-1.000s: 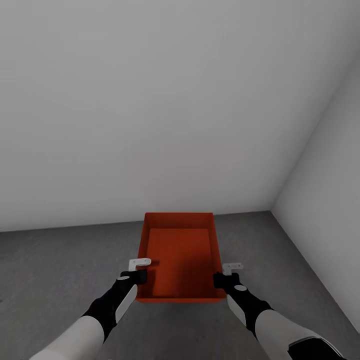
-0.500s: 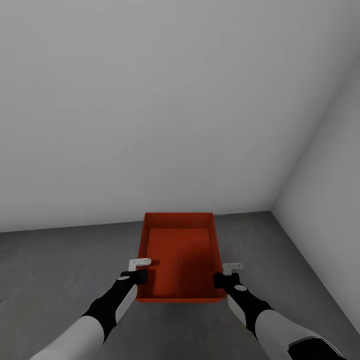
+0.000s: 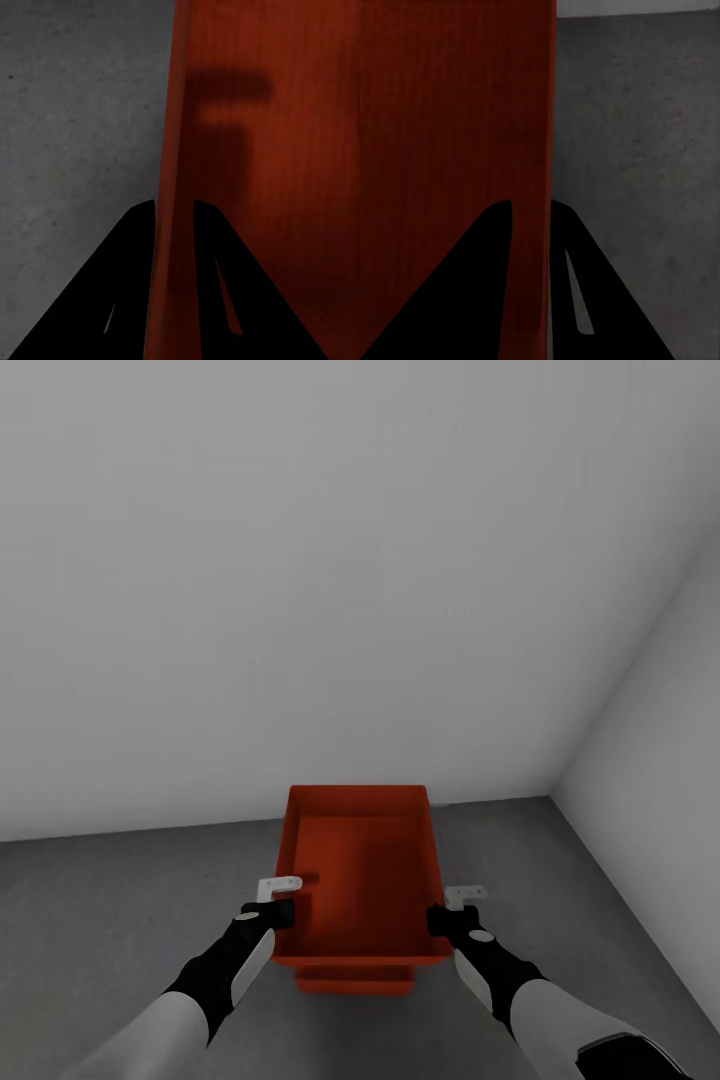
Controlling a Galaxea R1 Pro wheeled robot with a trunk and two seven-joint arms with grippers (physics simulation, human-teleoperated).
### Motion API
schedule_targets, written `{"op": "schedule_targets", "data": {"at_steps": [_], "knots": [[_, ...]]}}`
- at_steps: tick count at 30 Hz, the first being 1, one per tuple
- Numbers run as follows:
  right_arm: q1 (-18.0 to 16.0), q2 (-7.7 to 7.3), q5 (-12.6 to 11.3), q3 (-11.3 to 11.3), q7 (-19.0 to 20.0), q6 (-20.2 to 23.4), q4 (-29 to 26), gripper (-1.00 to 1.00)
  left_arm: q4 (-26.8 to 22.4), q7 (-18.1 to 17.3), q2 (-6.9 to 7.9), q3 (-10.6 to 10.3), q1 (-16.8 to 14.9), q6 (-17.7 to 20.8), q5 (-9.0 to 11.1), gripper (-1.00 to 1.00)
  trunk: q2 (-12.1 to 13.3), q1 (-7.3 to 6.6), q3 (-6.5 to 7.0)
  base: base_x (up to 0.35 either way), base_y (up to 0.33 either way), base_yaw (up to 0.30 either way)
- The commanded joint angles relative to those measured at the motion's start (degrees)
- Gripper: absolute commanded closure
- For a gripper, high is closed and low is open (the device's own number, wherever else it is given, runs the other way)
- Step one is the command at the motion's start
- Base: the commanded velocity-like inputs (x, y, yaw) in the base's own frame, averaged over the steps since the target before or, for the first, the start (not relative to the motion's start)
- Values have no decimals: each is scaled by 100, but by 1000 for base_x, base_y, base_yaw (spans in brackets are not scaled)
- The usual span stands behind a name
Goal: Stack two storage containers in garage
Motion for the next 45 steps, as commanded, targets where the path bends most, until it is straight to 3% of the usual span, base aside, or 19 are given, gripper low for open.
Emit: {"op": "schedule_targets", "data": {"at_steps": [1, 14, 25, 45], "knots": [[-2, -36, -85, -9, -38, -32, 20, 100, -22, 85, 56, 88, -8, -429, -111, 100, -10, 6, -10, 321, 0, 0], [-2, -36, -85, -10, -41, -12, 20, 100, -26, 85, 56, 93, -8, -429, -111, 100, -10, 6, -10, 271, 0, 0], [-2, -39, -85, -17, -41, -4, 20, 100, -26, 85, 56, 95, -8, -429, -111, 100, -10, 6, -17, 15, 0, 0], [-2, -35, -85, -18, -41, -12, 20, 100, -26, 88, 56, 93, -8, -429, -111, 100, -10, 6, -190, 0, 0, 0]]}}
